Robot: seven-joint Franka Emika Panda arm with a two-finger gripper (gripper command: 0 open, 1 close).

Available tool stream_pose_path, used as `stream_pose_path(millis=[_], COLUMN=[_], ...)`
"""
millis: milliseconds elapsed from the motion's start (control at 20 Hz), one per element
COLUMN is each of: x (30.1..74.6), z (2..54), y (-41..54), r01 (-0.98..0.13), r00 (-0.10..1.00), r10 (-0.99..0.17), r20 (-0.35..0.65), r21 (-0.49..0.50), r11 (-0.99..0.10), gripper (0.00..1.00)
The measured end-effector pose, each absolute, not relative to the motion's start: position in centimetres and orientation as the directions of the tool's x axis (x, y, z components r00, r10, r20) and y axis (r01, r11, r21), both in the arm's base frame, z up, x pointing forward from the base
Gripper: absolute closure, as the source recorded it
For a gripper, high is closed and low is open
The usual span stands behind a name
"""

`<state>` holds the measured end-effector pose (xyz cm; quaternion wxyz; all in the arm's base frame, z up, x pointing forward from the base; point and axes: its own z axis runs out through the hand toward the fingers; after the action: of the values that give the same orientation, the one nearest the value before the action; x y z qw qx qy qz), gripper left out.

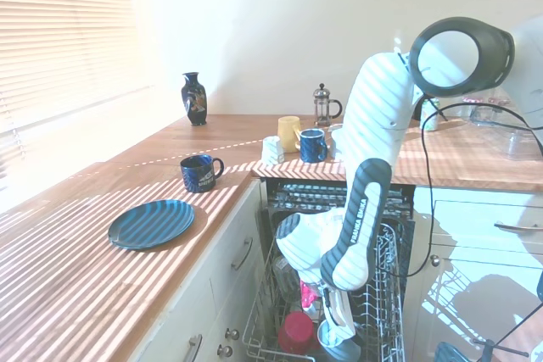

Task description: Remove a mug cup out of the dishwasher

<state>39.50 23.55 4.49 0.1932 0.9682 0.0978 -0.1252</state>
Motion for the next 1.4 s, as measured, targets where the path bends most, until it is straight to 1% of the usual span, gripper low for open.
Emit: stream_pose_path(millis=[150,200,450,1400], x=[39.5,39.6,40.0,40.7], z=[3.2,2.8,1.3,1.0], y=[24.4,24.7,24.7,23.7], r01=[0.256,0.261,0.26,0.246], r00=[0.946,0.945,0.945,0.943], r10=[0.157,0.161,0.156,0.134], r20=[-0.284,-0.285,-0.288,-0.303], r21=[0.357,0.359,0.369,0.368], r11=[-0.898,-0.896,-0.892,-0.897], gripper=[0.0,1.0,1.0,1.0])
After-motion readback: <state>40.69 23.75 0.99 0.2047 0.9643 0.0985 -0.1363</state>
